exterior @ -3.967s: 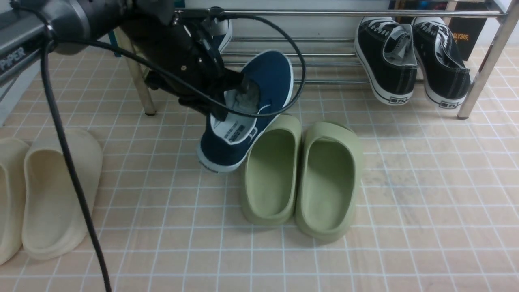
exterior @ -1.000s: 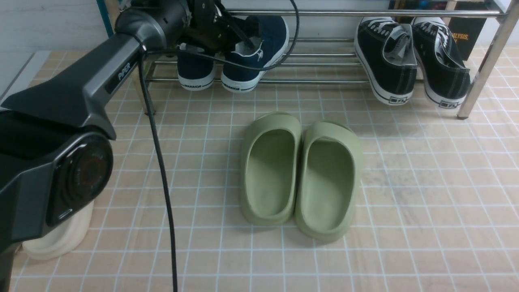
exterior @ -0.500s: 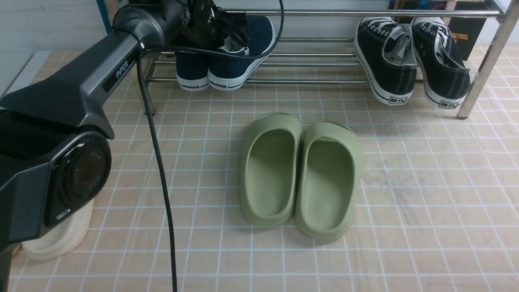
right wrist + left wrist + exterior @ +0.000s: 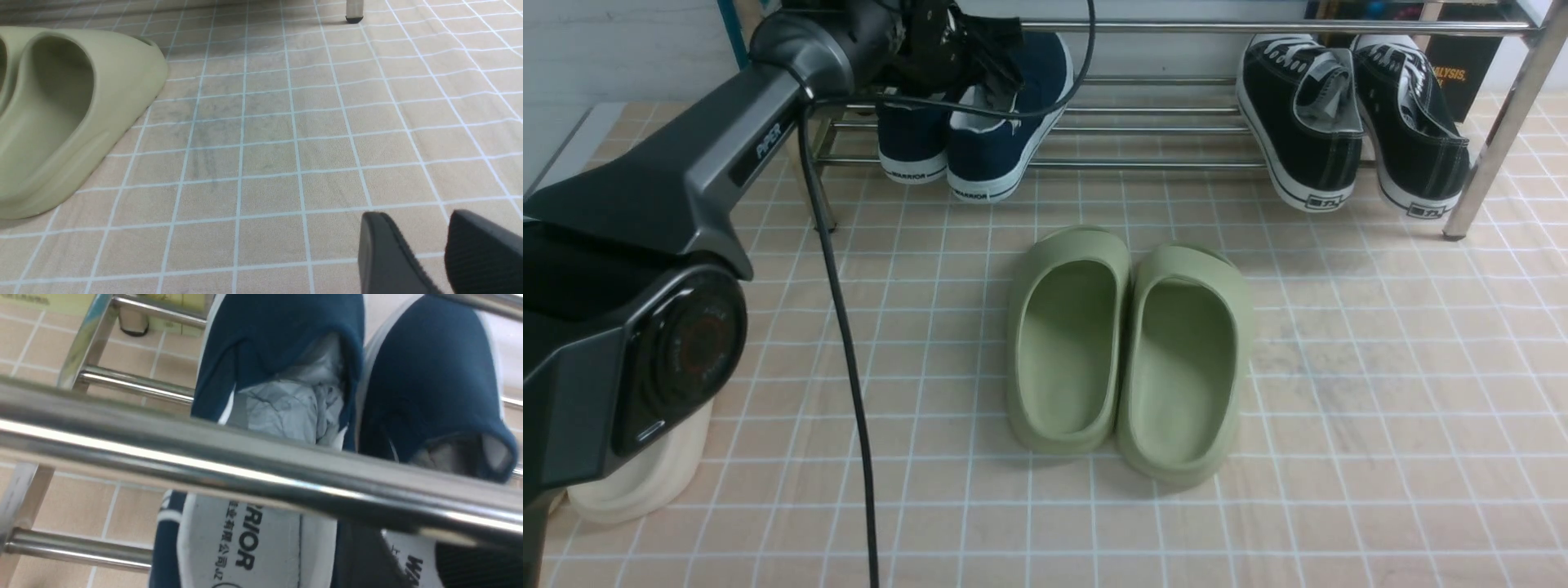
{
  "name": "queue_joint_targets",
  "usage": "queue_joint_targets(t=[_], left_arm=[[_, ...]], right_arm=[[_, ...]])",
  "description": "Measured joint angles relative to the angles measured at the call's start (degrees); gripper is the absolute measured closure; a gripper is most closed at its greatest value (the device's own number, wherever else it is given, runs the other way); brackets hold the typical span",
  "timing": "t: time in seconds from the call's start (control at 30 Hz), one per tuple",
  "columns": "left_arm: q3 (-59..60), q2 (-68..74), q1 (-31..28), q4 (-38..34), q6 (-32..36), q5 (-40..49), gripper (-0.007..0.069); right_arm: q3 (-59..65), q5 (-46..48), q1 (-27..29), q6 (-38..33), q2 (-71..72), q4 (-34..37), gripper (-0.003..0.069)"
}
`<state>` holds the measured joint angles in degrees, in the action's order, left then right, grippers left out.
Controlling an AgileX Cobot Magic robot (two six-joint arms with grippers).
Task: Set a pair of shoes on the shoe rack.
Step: Use the left arm to put a shoe into the shoe rack
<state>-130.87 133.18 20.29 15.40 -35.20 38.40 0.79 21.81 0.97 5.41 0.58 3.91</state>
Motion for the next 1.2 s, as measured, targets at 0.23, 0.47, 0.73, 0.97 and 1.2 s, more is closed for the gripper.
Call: queue_joint_targets(t=[0.23,0.47,0.73,0.97,1.2], left_arm=[[0.0,-3.1,0.0,-1.8,6.5,8.6,0.0326],[-0.3,-11.7,0.0,-3.4,20.2,19.0,0.0587],[2.4,-5.0,-0.1,-11.5,30.5,30.0,0.0622],[2.8,-1.6,-0.1,-14.7,31.4,24.8,0.062],[2.8,-1.7,-0.1,-14.8,31.4,21.0,0.061]], right_arm=[[0.0,0.0,0.0,0.0,0.0,0.0,0.0421],[0.0,0.0,0.0,0.0,0.0,0.0,0.0421],[0.0,0.0,0.0,0.0,0.0,0.0,0.0421],[0.0,0.0,0.0,0.0,0.0,0.0,0.0421],[0.0,0.0,0.0,0.0,0.0,0.0,0.0421]])
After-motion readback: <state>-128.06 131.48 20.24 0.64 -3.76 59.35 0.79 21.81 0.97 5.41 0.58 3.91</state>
